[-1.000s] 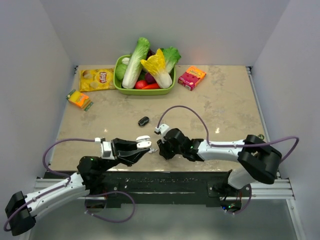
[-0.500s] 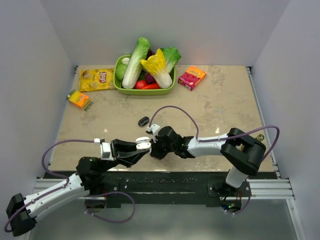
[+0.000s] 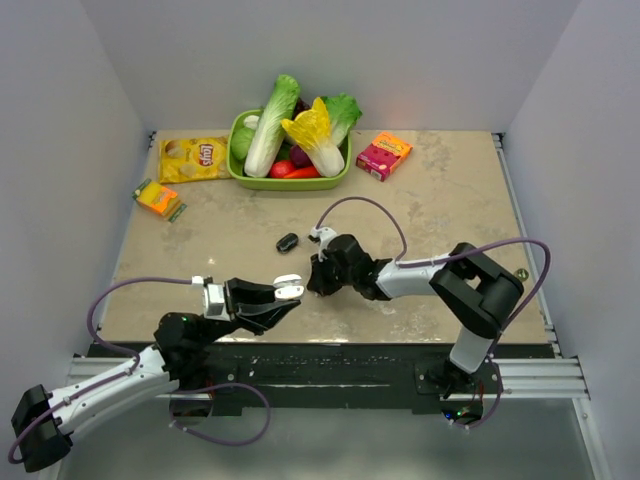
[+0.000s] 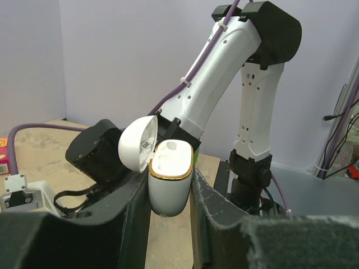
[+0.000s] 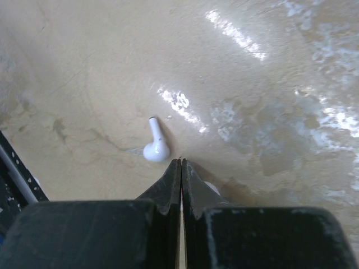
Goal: Insert the wireless bluetooth earbuds into the charging case
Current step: Pick up the earbud from the center of the board.
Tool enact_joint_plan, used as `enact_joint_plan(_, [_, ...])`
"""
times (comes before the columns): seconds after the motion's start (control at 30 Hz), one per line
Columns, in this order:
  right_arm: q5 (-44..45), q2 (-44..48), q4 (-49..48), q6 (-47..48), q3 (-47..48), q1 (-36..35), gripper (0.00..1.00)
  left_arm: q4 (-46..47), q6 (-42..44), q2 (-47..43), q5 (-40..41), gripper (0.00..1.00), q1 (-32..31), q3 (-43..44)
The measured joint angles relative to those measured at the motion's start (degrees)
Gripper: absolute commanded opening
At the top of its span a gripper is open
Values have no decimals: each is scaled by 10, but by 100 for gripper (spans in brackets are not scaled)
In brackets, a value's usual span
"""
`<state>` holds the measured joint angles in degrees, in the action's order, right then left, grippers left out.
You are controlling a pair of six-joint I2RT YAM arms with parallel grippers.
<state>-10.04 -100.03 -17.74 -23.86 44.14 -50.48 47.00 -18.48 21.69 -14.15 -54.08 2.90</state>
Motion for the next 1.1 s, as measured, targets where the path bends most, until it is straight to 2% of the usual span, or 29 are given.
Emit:
enact_joint_plan(0.07, [0,-1,-3,-2,1,12,1,0,0,2,0,0,0,0])
enact_joint_plan(0.2, [-8,-1,-10,1,7,16,27,0,0,7,0,0,0,0])
enact_joint_plan(0.23, [-12,1,-12,3,7,16,30,0,0,7,0,0,0,0])
enact_joint_plan(0.3, [-16,14,-10,8,7,16,36,-1,0,7,0,0,0,0])
enact_joint_plan(0.4, [-12,55,0,14,4,16,36,-2,0,8,0,0,0,0])
enact_joint_plan(0.47, [-2,87,8,20,4,16,36,-1,0,11,0,0,0,0])
enact_joint_plan(0.57, [17,116,19,26,4,16,29,0,0,22,-1,0,0,0])
enact_joint_plan(0.6, [23,123,26,28,2,16,18,0,0,25,-1,0,0,0])
enact_joint_plan(0.73, [46,139,36,25,-32,16,2,0,0,31,-2,0,0,0])
enact_joint_plan(0.9, [50,136,45,16,-74,16,0,1,0,31,-5,0,-1,0])
enact_joint_plan(1.1, [46,105,41,11,-78,16,0,1,0,31,-6,0,-1,0])
